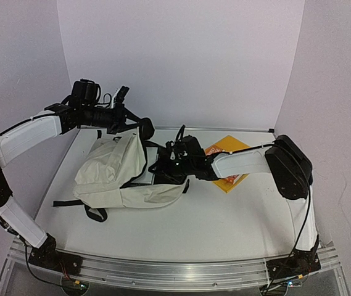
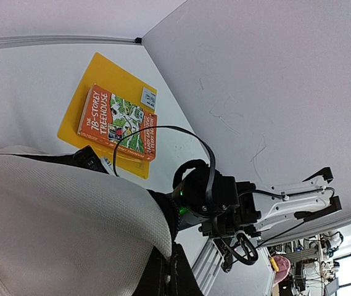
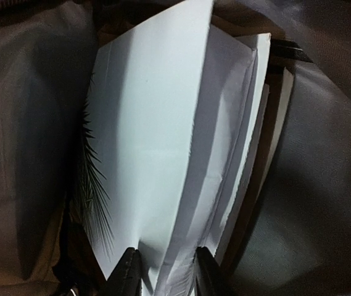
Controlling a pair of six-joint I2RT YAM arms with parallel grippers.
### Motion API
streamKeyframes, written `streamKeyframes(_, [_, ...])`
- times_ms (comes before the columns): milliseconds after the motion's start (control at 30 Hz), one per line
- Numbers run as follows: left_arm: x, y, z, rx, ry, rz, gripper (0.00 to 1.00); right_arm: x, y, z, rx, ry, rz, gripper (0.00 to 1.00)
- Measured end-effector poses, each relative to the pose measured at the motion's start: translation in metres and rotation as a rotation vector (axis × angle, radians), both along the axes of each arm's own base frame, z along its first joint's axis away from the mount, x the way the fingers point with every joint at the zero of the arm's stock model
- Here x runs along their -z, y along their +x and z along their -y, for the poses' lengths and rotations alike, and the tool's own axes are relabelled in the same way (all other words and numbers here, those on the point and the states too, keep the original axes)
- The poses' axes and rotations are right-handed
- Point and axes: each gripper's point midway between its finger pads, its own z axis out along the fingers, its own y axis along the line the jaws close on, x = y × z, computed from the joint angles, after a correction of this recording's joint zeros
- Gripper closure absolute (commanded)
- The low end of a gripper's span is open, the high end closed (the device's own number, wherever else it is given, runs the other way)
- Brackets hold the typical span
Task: Pack the student bag
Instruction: Place the book in the student bag.
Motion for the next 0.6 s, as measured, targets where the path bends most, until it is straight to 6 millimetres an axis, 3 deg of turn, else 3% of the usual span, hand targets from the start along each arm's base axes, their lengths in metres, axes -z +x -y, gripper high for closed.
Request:
streamKeyframes(367, [0.021,0.007,0.006,0.013,0.017,-0.052,1.00,0.004,0.010,-0.044,-0.042,0.130,0.008,0.74])
streamKeyframes(600, [0.022,0.009,0.006,-0.005,0.025,-0.045,1.00,0.003,0.004,-0.043,-0.050,0.123,0.033,0.40])
